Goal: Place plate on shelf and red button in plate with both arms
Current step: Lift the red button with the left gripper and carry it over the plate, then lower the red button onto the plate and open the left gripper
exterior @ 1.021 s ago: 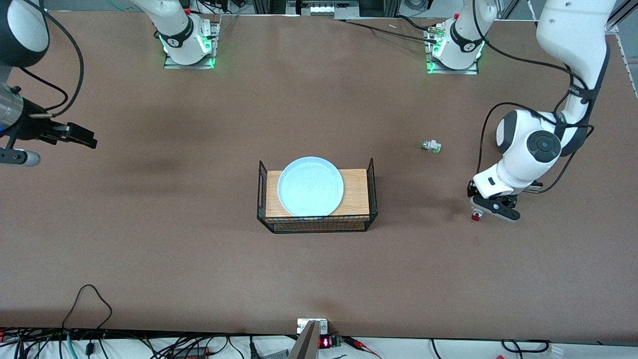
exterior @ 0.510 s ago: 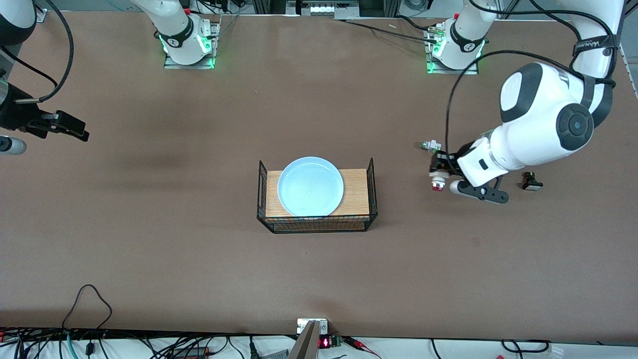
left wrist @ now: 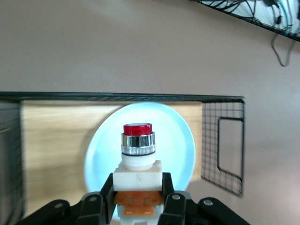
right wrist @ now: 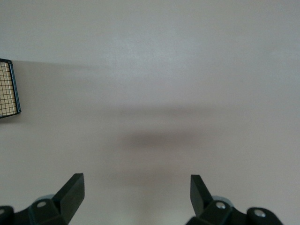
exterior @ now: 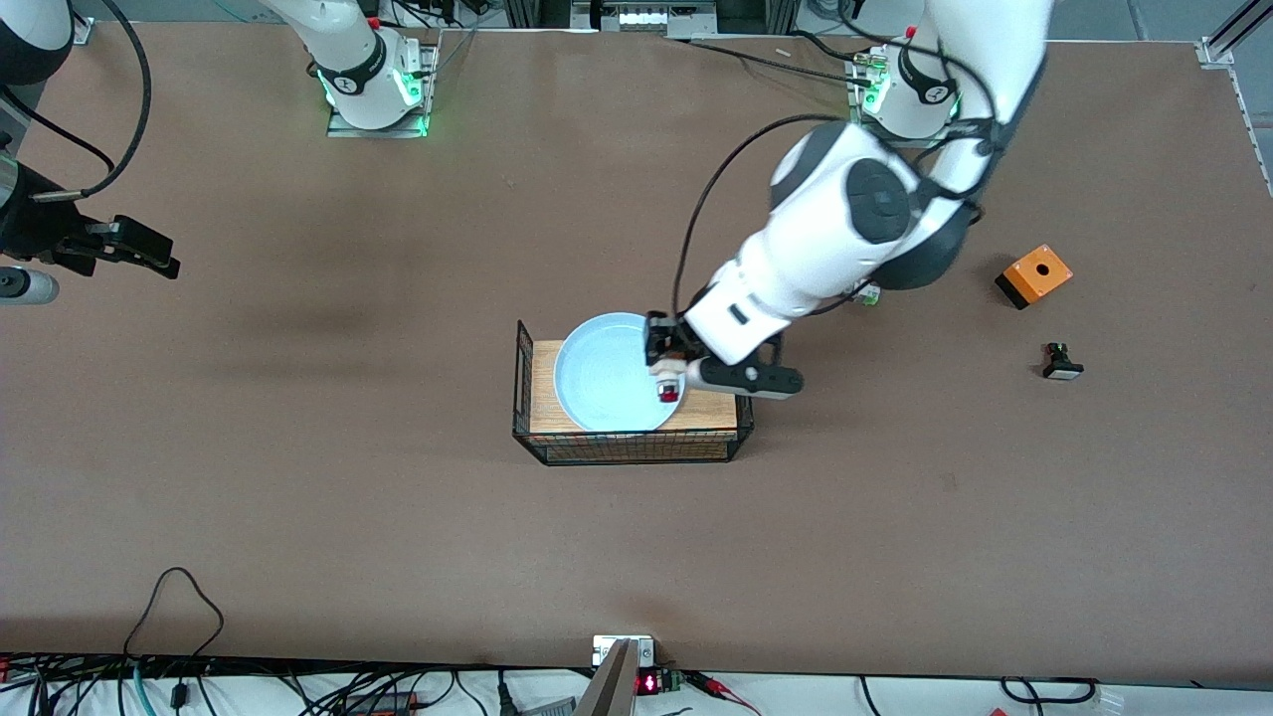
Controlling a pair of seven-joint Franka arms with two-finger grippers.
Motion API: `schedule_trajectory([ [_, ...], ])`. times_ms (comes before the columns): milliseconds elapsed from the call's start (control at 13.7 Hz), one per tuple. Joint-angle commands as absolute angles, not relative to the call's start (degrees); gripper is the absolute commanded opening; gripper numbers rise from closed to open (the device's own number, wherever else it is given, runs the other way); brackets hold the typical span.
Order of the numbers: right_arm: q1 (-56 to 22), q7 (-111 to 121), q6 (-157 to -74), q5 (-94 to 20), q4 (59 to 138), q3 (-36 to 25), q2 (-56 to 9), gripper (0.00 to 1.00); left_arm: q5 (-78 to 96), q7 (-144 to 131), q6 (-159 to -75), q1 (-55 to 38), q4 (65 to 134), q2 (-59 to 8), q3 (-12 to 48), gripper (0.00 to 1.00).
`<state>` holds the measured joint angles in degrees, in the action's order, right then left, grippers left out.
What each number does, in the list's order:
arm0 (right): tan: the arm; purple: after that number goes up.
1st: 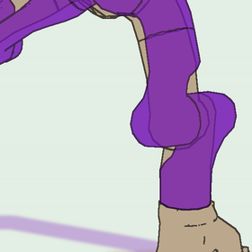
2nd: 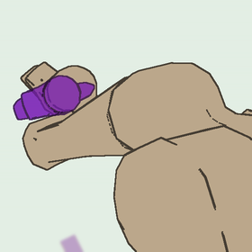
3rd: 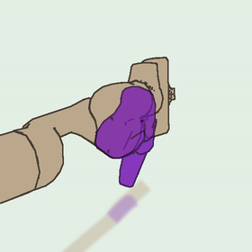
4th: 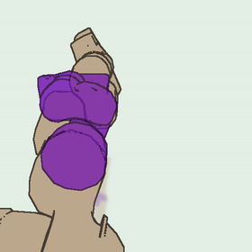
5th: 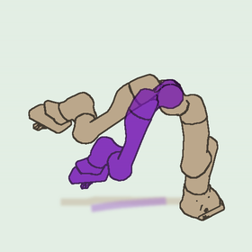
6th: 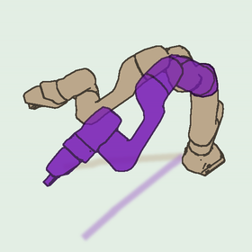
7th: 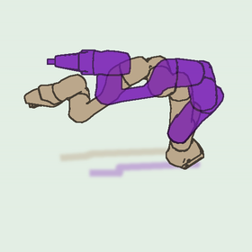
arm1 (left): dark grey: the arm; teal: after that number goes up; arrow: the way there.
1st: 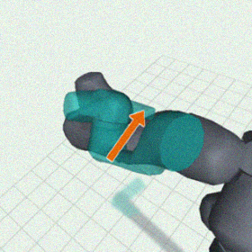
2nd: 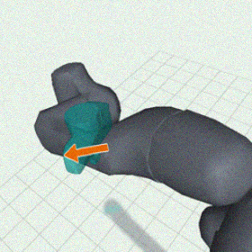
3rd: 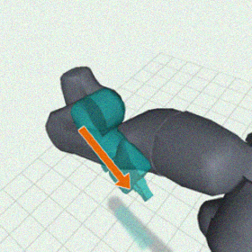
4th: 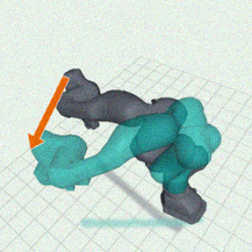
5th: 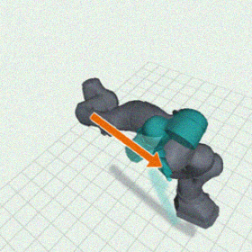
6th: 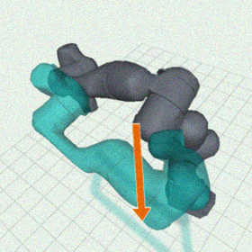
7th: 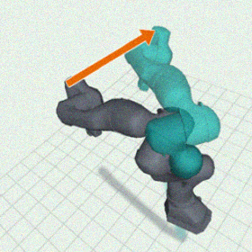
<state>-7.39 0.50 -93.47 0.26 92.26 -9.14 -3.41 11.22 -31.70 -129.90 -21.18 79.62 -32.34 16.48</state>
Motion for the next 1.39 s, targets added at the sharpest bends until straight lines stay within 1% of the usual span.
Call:
schedule_trajectory([
  [0, -7.3, 1.2, -92.1, -0.4, 90.8, -9.1, -3.5, 1.0, 2.7, -37.8, -131.8, -24.5, 76.2, -36.5, 15.5, 0.05],
  [292, -7.2, 1.1, -91.8, -0.4, 90.8, -9.1, -3.6, 1.0, 1.4, -39.2, -131.9, -27.6, 76.7, -37.6, 14.8, 0.05],
  [510, -7.0, 1.1, -91.8, -0.3, 90.8, -9.1, -3.8, 1.0, -7.1, -39.5, -131.0, -28.7, 77.8, -38.5, 14.9, 0.05],
  [583, -7.0, 1.1, -91.8, -0.3, 90.8, -9.1, -3.8, 1.0, -7.2, -40.2, -130.9, -29.5, 78.2, -38.6, 14.9, 0.1],
  [656, -7.1, 1.1, -91.8, -0.2, 90.8, -9.1, -3.8, 1.0, -7.4, -40.5, -130.2, -29.6, 78.2, -38.6, 14.9, 0.15],
  [729, -7.2, 1.1, -91.8, -0.2, 90.8, -9.1, -3.7, 1.0, -7.3, -40.8, -128.3, -29.5, 78.1, -38.4, 15.0, 0.48],
  [802, -7.1, 1.1, -91.8, -0.2, 90.8, -9.1, -3.8, 1.0, -7.0, -41.9, -127.5, -29.4, 77.9, -38.2, 15.0, 0.99],
  [1021, -7.1, 1.1, -91.8, -0.2, 90.8, -9.1, -3.7, 1.0, -6.9, -42.5, -126.0, -29.0, 77.5, -36.0, 15.3, 1.0],
  [1094, -7.1, 1.1, -91.8, -0.2, 90.8, -9.1, -3.8, 1.0, -6.9, -42.4, -123.0, -28.6, 77.2, -34.4, 15.4, 1.0],
  [1167, -7.1, 1.1, -91.8, -0.2, 90.9, -9.1, -3.7, 1.0, -6.8, -42.4, -119.0, -27.7, 77.6, -31.2, 15.3, 1.0],
  [1312, -7.1, 1.1, -91.8, -0.2, 90.9, -9.1, -3.7, 1.0, -6.6, -42.1, -107.9, -24.4, 77.2, -25.3, 15.6, 1.0],
])
